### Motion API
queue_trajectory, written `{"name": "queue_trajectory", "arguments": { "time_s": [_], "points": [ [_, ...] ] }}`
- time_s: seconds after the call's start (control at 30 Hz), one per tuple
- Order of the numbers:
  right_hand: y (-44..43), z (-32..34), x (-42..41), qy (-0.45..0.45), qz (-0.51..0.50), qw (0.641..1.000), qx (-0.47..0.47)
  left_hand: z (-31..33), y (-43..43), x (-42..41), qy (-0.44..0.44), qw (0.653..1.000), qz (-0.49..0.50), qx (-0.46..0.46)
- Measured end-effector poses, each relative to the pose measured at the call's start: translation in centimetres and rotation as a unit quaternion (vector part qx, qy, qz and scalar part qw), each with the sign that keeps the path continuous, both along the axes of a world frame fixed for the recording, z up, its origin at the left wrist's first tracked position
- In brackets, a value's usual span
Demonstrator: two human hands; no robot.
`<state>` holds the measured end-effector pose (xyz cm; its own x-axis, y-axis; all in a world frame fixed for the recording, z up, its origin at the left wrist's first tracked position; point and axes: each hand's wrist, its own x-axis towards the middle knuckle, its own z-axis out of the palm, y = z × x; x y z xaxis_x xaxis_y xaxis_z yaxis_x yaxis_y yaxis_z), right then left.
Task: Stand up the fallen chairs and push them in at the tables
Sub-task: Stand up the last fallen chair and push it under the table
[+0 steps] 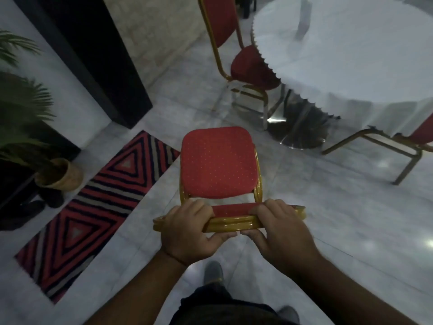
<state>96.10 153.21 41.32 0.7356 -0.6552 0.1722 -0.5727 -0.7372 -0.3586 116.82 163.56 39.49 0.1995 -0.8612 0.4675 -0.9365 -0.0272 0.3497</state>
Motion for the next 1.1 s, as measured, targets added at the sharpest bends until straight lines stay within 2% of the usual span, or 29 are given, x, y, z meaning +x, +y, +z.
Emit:
{"name": "queue_trajectory", "arguments": {
  "time_s": [0.3, 0.47, 0.6, 0.77, 0.9, 0.97, 1.1],
  "points": [
    [-3.8, -0.3, -2.0, -0.021, -0.112, 0.993, 0.017, -0.4, -8.8, 0.0, 0.058, 0.992, -0.110, 0.008],
    [-7.4, -1.1, -3.9, -0.071, -0.152, 0.985, 0.037, -0.4, -14.7, -1.2, 0.075, 0.980, -0.182, 0.005],
    [-10.8, -1.7, -5.9, -0.092, -0.179, 0.979, 0.016, -0.2, -19.7, -3.0, 0.048, 0.969, -0.243, 0.001],
    [-15.6, -2.3, -7.3, -0.103, -0.203, 0.974, 0.012, -0.2, -25.5, -4.5, 0.035, 0.961, -0.273, 0.020],
    [-20.1, -2.1, -7.9, -0.081, -0.214, 0.973, 0.005, 1.1, -30.7, -5.1, -0.035, 0.936, -0.345, 0.056],
    [-22.1, -2.0, -7.7, -0.060, -0.221, 0.974, 0.001, 1.4, -32.3, -5.3, -0.029, 0.939, -0.331, 0.085],
    [-25.4, -1.5, -6.9, -0.027, -0.208, 0.978, -0.011, 1.0, -33.8, -5.7, 0.048, 0.962, -0.242, 0.113]
  ]
}}
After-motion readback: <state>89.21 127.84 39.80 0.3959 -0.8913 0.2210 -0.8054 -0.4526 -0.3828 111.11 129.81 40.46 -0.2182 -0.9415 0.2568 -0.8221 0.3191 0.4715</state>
